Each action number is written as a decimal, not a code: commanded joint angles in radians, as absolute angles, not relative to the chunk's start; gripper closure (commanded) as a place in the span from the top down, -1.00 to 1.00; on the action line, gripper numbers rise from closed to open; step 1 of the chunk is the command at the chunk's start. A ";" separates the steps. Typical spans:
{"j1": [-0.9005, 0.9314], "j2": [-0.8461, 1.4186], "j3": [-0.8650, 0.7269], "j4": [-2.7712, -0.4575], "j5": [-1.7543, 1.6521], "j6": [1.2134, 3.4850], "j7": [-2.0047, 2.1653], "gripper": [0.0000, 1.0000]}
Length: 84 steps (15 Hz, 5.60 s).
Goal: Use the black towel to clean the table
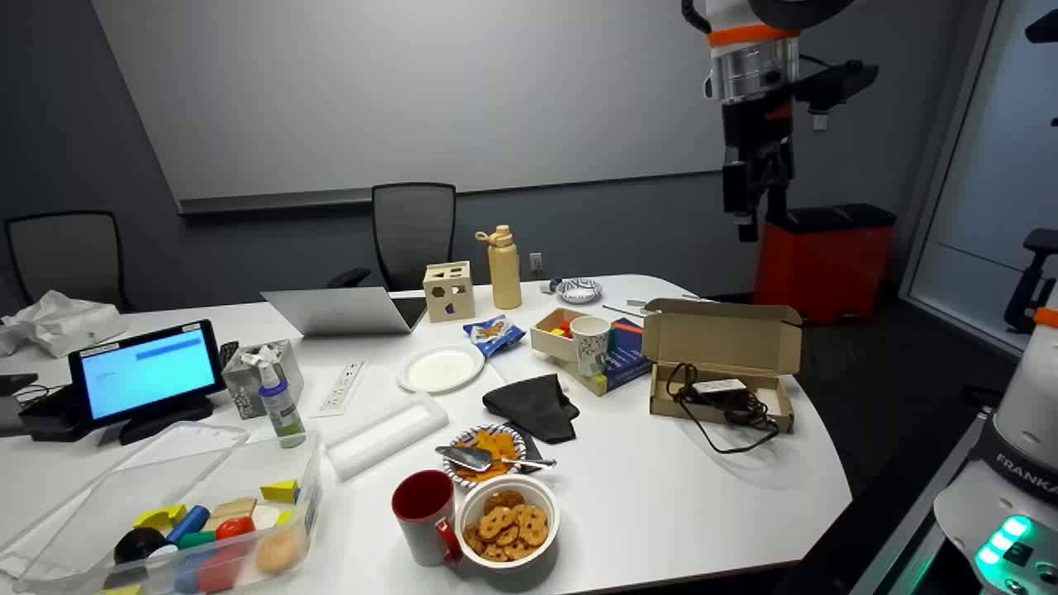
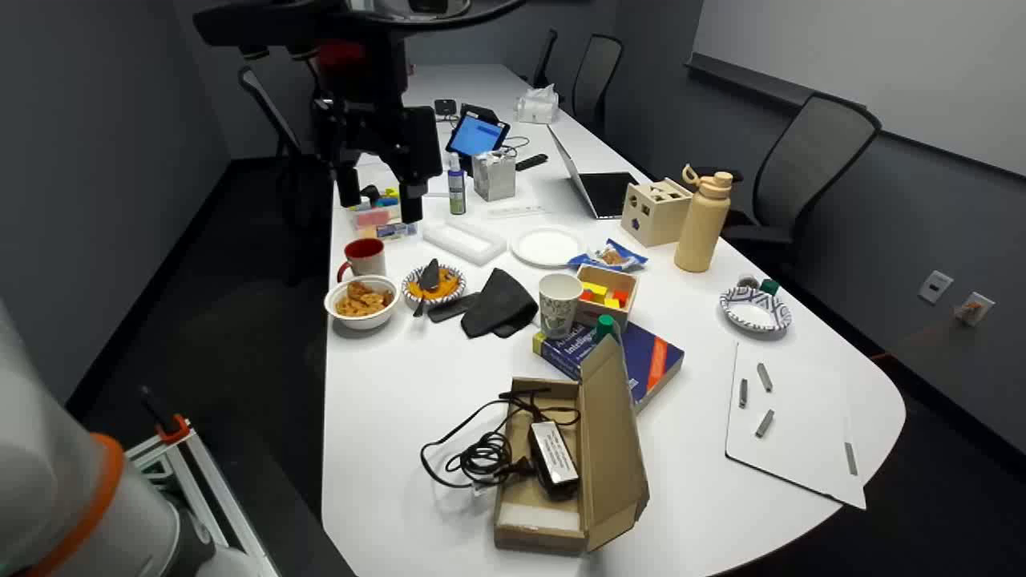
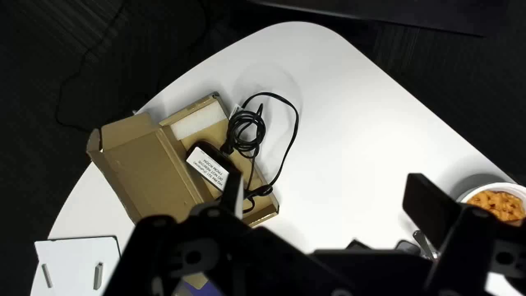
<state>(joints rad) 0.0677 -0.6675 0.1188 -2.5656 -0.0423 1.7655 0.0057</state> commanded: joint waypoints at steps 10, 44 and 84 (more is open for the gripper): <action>0.043 -0.753 0.009 -2.558 -0.159 1.678 -0.184 1.00; 0.095 0.483 0.143 -2.005 -0.138 2.446 -0.506 1.00; 0.207 1.024 0.129 -1.507 -0.347 2.515 -0.521 -0.02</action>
